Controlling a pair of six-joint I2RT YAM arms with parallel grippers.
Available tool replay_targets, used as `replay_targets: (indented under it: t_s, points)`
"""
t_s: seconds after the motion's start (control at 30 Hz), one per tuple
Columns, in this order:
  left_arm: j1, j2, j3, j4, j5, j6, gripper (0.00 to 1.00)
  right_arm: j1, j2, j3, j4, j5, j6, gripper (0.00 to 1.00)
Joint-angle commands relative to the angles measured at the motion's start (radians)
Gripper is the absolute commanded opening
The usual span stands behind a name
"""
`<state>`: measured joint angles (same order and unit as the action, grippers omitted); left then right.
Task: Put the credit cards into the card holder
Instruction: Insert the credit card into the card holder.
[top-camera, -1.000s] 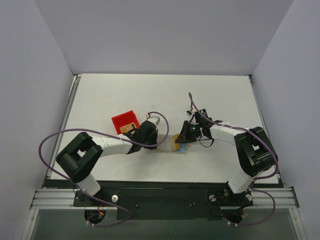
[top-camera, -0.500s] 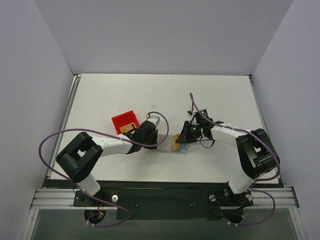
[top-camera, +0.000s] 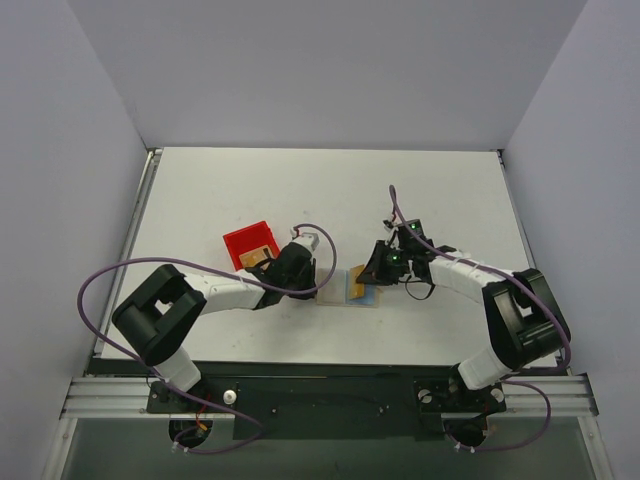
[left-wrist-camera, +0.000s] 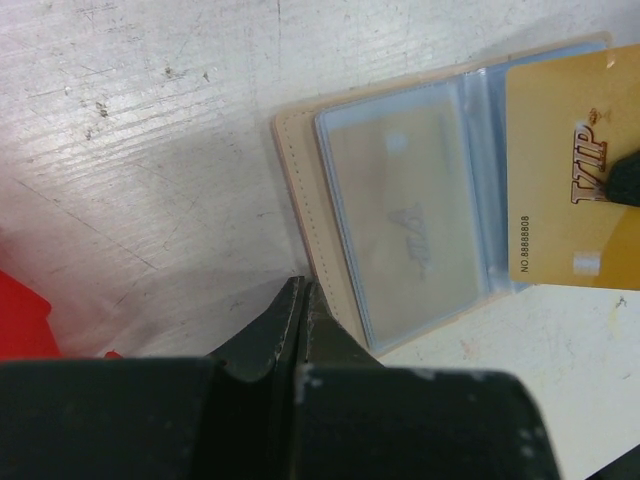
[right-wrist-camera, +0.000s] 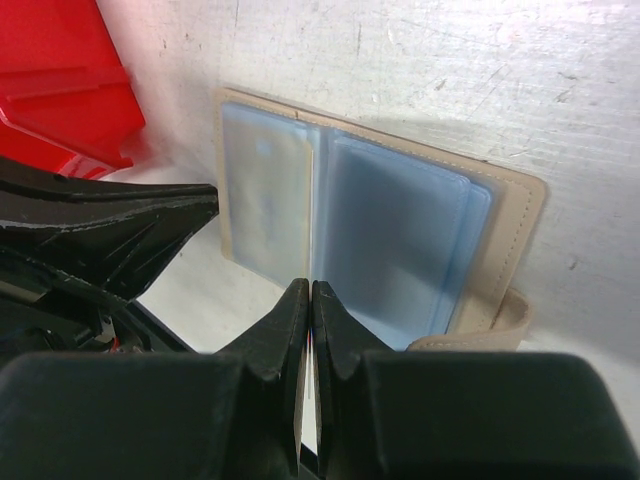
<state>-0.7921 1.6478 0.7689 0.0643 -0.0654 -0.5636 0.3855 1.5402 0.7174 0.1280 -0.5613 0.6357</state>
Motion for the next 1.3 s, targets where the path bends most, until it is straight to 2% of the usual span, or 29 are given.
replay_targets:
  t_s: [0.0,0.33,0.73,1.27]
  points:
    - [-0.007,-0.020,-0.023,0.023,0.026,-0.022,0.00,-0.014,-0.026,-0.006,0.024,-0.008,0.007,0.00]
    - [-0.022,-0.017,-0.034,0.028,0.032,-0.032,0.00,-0.016,0.011,-0.007,0.062,-0.063,0.005,0.00]
    - [-0.021,-0.010,-0.022,0.020,0.021,-0.027,0.00,-0.016,0.031,0.025,-0.021,-0.038,-0.048,0.00]
    - [-0.022,0.003,-0.005,0.009,0.015,-0.021,0.00,-0.017,0.084,0.053,-0.011,-0.061,-0.050,0.00]
